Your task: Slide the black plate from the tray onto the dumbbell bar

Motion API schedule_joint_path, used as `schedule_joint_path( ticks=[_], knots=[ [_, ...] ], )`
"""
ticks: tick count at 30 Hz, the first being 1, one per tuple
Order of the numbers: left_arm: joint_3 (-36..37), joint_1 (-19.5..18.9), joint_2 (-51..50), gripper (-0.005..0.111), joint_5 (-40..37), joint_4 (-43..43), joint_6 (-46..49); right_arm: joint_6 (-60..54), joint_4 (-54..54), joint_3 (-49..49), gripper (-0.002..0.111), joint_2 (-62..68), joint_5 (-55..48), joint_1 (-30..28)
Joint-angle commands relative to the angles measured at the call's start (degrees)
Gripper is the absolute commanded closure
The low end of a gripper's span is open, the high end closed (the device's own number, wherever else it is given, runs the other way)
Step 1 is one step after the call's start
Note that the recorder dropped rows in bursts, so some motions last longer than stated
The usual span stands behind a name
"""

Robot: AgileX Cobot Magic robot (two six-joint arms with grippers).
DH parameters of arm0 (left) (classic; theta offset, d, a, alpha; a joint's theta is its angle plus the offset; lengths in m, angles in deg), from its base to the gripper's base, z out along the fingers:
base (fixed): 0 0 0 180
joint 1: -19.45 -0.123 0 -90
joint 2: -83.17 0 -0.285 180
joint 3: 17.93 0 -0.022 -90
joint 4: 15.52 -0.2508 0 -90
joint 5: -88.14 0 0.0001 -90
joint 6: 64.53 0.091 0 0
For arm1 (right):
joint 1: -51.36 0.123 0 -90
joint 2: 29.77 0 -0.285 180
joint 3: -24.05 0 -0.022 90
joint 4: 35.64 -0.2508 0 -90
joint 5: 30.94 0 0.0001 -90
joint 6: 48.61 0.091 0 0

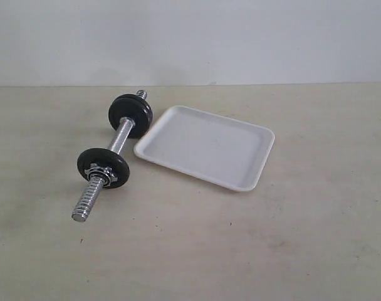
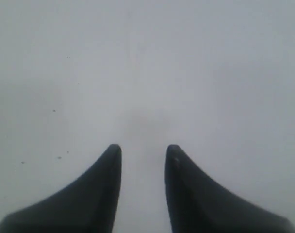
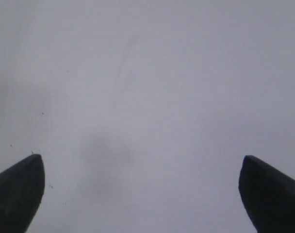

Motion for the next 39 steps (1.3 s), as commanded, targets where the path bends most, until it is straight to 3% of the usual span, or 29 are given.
schedule_joint_path(
  ticks=[1, 3, 8, 17, 23, 25, 31, 35, 39],
  knots=[
    [9.3, -0.1, 1.9, 0.090, 0.1, -1.9, -2.1, -0.5, -3.1, -15.3, 0.003, -8.3, 6.1, -0.2],
    [12.7, -0.1, 0.9, 0.091, 0.5, -1.9, -3.2, -0.2, -3.4, -20.4, 0.003, -12.2, 6.0, -0.2],
    [18.1, -0.1, -0.4, 0.091, 12.7, 2.7, -14.2, 2.1, -10.3, -34.2, 0.003, -22.4, 7.5, -0.2],
    [28.1, -0.1, -0.4, 0.091, 12.1, -0.4, -14.7, 16.2, -14.8, -54.1, 0.003, -27.0, 24.3, -0.2],
    [29.9, -0.1, -0.4, 0.092, 7.6, -0.2, -14.7, 21.4, -14.5, -55.3, 0.003, -27.0, 26.7, -0.2],
    [29.9, -0.1, -0.4, 0.101, 7.2, -1.6, -14.7, 21.4, -14.5, -55.3, 0.003, -27.0, 26.8, -0.2],
    [29.9, -0.1, -0.4, 0.102, 6.3, -4.7, -14.6, 22.9, -14.5, -55.3, 0.003, -27.0, 40.2, -0.2],
    [29.9, -0.1, -0.4, 0.102, 6.3, -3.9, -16.8, 21.2, -13.0, -55.3, 0.003, -27.0, 31.6, -0.2],
    [29.9, -0.1, -0.4, 0.102, 6.2, -3.8, -16.8, 17.6, 0.6, -55.3, 0.003, -27.0, 16.7, -0.2]
  ],
)
